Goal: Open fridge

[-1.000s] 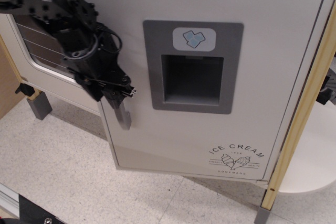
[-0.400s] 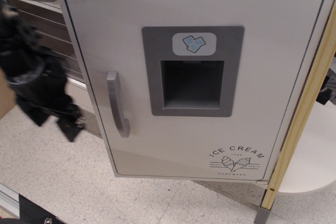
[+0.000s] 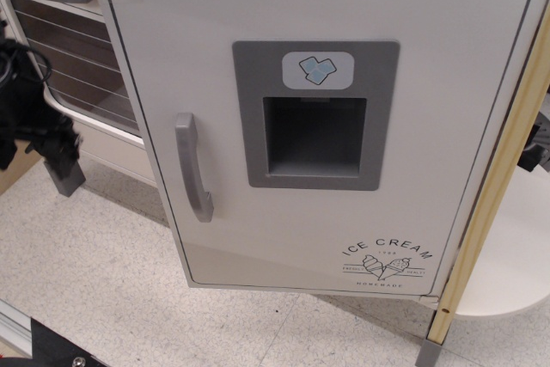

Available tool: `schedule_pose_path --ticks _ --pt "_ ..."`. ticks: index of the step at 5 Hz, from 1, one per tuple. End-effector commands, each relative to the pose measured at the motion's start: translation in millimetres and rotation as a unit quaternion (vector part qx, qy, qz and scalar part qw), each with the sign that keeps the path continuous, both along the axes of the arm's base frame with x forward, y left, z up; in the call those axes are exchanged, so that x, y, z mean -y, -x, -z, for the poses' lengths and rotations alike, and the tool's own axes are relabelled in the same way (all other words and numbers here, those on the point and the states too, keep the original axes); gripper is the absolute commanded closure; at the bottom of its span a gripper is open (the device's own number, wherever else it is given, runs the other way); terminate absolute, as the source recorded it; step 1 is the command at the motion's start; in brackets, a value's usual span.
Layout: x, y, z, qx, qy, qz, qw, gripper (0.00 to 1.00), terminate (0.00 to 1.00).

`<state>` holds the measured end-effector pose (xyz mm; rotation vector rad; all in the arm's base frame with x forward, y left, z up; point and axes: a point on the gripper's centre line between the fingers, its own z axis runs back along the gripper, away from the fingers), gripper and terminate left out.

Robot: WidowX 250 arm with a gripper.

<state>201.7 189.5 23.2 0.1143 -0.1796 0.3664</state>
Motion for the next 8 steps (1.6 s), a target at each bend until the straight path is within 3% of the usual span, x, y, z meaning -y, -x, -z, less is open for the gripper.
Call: schedule_pose_path --ticks 1,2,3,4,5,7,8 --pt "5 -39 -20 0.029 0.014 -0.069 0.9971 0.0 0.0" --pt "17 -51 -26 0.049 0.024 -0.077 0.9956 0.0 0.0" --pt "25 -57 -26 0.059 0.063 -0.082 0.9929 0.0 0.0" --pt "36 -48 -28 0.054 0.082 -0.045 0.9941 0.0 0.0" --pt "54 -25 -27 0.034 0.089 0.019 0.9952 0.0 0.0" --pt "110 16 -20 -0.011 0.111 0.12 0.9866 0.0 0.0" --pt "156 27 -15 0.015 0.067 0.189 0.9796 0.0 0.0"
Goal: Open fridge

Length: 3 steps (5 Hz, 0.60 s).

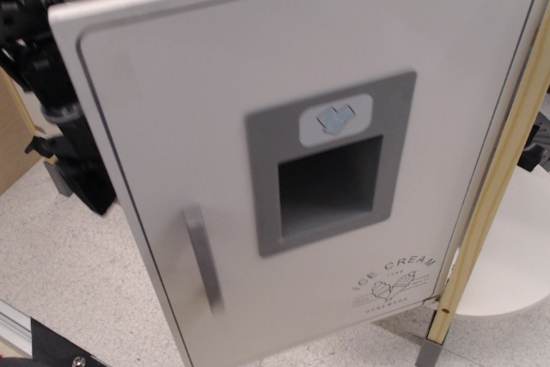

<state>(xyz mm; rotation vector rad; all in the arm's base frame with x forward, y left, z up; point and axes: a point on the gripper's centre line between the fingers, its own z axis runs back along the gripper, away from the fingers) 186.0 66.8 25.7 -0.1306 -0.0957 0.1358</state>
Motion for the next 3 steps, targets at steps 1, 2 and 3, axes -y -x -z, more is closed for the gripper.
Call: schedule_pose_path --ticks 1,2,3 --pt "63 7 -19 0.053 -0.012 0.092 0.9943 0.0 0.0" --pt "100 11 -21 0.088 -0.015 0.117 0.9891 0.0 0.0" --pt "100 11 -21 0.088 -0.015 0.117 0.9891 0.0 0.0"
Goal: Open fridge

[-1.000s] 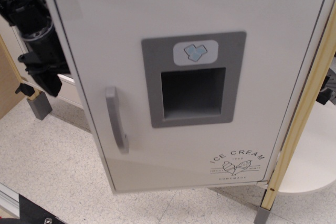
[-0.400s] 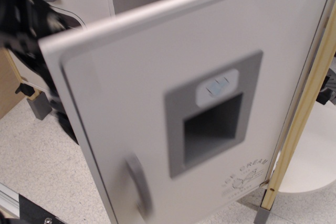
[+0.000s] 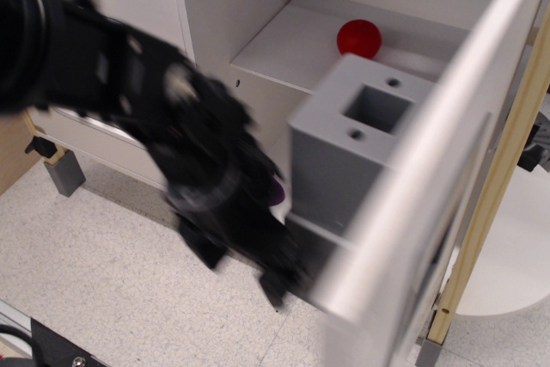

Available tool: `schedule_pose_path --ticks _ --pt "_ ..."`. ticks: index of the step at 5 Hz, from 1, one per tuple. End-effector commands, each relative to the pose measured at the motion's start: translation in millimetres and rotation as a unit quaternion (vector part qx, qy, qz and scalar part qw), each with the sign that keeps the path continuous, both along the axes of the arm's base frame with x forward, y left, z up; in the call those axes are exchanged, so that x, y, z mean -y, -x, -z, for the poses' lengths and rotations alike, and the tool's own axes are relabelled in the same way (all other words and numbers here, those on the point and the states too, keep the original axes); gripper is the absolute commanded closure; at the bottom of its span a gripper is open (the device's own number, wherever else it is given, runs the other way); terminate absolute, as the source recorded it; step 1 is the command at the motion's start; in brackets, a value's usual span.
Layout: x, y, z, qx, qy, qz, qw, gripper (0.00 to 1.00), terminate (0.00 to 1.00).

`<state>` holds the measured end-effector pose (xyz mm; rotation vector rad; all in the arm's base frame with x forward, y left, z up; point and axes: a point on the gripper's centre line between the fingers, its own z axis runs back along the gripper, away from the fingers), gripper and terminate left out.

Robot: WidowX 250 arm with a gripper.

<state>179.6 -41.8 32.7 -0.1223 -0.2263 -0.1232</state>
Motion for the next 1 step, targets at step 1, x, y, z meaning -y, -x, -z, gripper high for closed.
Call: schedule_pose_path --ticks 1 --pt "-8.9 4.3 -13.6 0.015 0.002 -0.006 0.9999 0.0 1.0"
